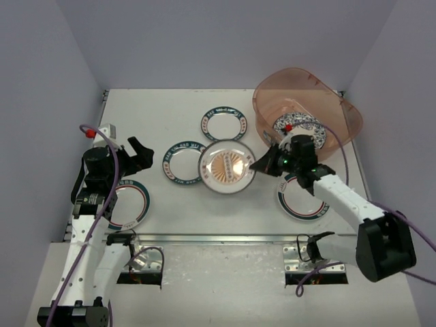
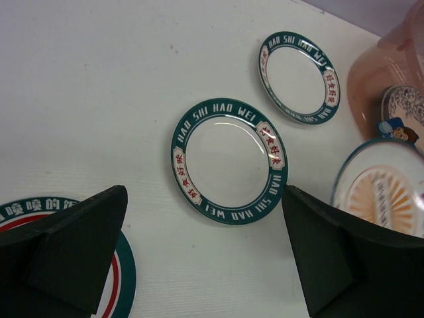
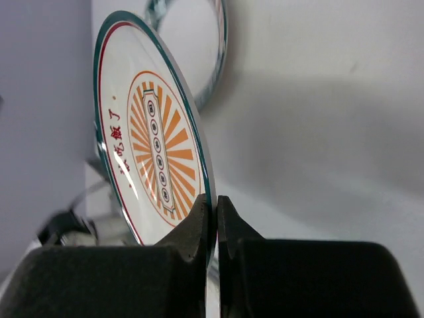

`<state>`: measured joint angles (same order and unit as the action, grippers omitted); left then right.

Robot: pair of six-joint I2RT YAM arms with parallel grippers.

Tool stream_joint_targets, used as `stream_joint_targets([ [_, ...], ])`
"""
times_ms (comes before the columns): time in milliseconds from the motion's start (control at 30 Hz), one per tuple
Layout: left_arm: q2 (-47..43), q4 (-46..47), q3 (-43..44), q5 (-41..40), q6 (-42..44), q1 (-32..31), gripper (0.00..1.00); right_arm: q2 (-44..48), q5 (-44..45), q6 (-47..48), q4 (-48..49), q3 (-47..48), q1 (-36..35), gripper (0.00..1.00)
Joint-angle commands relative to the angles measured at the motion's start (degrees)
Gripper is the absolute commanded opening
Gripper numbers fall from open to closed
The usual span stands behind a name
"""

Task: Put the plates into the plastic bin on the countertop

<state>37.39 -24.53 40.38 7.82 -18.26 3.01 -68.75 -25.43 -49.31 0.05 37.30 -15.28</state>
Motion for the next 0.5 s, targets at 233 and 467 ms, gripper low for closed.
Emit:
stream_joint_targets([
  [233,-0.28,3.0,0.31,-0.16,0.86,-1.48,1.0,-2.16,45.03,-20.95,-22.45,25.05,17.14,0.0],
  [467,-0.2,3.06,0.22,-0.46,0.77,-1.99,1.0,-10.77,50.49,-29.56,-23.13,27.83,20.12,0.0],
])
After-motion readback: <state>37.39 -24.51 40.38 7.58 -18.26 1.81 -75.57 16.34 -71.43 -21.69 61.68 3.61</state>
